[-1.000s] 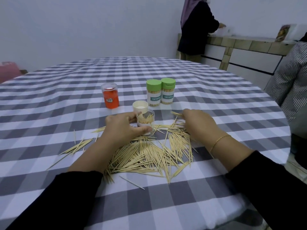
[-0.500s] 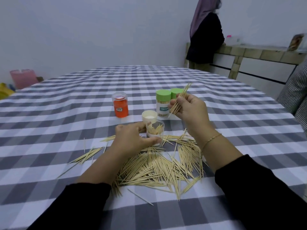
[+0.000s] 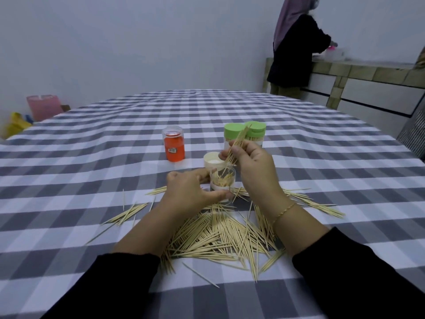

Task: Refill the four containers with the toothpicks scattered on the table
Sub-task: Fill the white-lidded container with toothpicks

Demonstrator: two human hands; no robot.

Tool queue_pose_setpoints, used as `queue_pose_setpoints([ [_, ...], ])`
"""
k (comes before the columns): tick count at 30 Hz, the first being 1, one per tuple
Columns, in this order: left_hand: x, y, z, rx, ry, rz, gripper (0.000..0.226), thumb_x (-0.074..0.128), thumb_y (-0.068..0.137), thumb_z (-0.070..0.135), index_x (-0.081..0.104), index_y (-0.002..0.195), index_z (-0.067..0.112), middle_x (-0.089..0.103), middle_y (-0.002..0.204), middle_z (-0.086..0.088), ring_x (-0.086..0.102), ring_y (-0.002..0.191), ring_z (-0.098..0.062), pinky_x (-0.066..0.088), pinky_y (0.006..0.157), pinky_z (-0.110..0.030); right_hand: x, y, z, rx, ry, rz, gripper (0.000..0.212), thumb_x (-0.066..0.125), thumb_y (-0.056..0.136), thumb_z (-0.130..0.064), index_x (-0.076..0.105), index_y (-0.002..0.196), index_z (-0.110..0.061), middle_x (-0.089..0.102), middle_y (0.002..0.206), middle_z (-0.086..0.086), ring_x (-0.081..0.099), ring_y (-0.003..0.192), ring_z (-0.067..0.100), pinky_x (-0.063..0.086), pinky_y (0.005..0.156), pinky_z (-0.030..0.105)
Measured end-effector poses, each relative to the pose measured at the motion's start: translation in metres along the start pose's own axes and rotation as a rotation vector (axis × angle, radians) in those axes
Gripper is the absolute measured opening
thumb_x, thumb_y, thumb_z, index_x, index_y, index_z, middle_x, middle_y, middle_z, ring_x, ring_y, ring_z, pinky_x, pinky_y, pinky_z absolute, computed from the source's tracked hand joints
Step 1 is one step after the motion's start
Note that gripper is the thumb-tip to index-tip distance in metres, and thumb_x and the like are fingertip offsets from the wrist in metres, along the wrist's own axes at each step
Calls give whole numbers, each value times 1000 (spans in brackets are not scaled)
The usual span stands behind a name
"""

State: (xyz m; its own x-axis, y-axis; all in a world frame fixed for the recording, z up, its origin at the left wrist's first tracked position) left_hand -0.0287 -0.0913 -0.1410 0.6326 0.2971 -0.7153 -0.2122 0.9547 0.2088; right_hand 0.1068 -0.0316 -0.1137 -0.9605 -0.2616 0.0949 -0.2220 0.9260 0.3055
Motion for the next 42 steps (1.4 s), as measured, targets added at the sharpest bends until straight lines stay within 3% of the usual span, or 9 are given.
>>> queue_pose_setpoints([
  [3, -4, -5, 9, 10, -3, 35, 54, 75, 65, 63, 66, 114, 42, 69, 100, 22, 50, 120, -6, 23, 111, -41, 3, -3, 6, 7, -41, -34, 17, 51, 96, -11, 63, 92, -23, 71, 90, 1, 67, 85, 14, 58, 75, 33],
  [6, -6, -8, 13, 14, 28, 45, 44, 75, 72, 55, 66, 112, 40, 67, 97, 23, 47, 118, -4, 23, 108, -37, 6, -6, 10, 20, -64, -65, 21, 52, 95, -10, 63, 86, -25, 70, 95, 3, 66, 84, 14, 57, 74, 32],
  [11, -6, -8, 14, 12, 55, 38, 43, 73, 74, 55, 65, 114, 41, 69, 107, 19, 38, 112, -4, 23, 106, -35, 6, -8, 14, 64, -47, -73, 21, 53, 95, -9, 64, 89, -26, 71, 99, -1, 68, 92, 15, 56, 85, 38],
  [19, -6, -8, 14, 16, 37, 42, 49, 73, 72, 57, 64, 118, 42, 70, 108, 18, 46, 122, -7, 23, 110, -40, 4, -10, 15, 83, -76, -63, 19, 57, 93, -17, 65, 110, -18, 69, 108, 0, 66, 98, 12, 54, 90, 37],
  [25, -7, -8, 14, 17, 45, 51, 49, 73, 72, 58, 63, 118, 44, 69, 109, 18, 40, 116, -6, 25, 109, -39, 2, -10, 10, 28, -59, -34, 14, 54, 96, -21, 65, 91, -28, 72, 95, 0, 68, 91, 19, 55, 85, 45],
  [32, -6, -7, 12, 20, 27, 59, 49, 75, 70, 58, 64, 116, 45, 70, 108, 18, 45, 122, -10, 26, 109, -40, 0, -11, 4, -4, 12, 10, 18, 45, 99, -21, 61, 93, -18, 68, 90, 7, 65, 79, 13, 57, 66, 26],
  [37, -5, -7, 12, 36, 11, 64, 48, 76, 71, 55, 65, 116, 40, 70, 106, 19, 51, 116, -2, 27, 110, -41, 4, -11, 9, 139, -13, -51, 19, 44, 100, -21, 62, 107, -21, 69, 104, 4, 65, 97, 18, 56, 85, 37],
  [42, -4, -5, 7, 41, -8, 35, 49, 74, 71, 59, 63, 117, 44, 70, 102, 23, 51, 118, -4, 26, 110, -42, 7, -13, 12, 206, -89, -139, 24, 47, 99, -24, 63, 117, -22, 67, 112, -1, 62, 105, 14, 51, 93, 36],
])
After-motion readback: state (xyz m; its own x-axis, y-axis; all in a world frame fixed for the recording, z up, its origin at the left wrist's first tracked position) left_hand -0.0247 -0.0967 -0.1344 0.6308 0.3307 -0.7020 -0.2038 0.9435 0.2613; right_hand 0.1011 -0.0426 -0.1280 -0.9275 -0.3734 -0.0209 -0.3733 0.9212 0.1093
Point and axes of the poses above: each hand's wrist, its own y-axis towards the middle knuckle, its own x-axis out of the palm, z = x × y, the point moved 2 cm from there along y, towards the middle knuckle
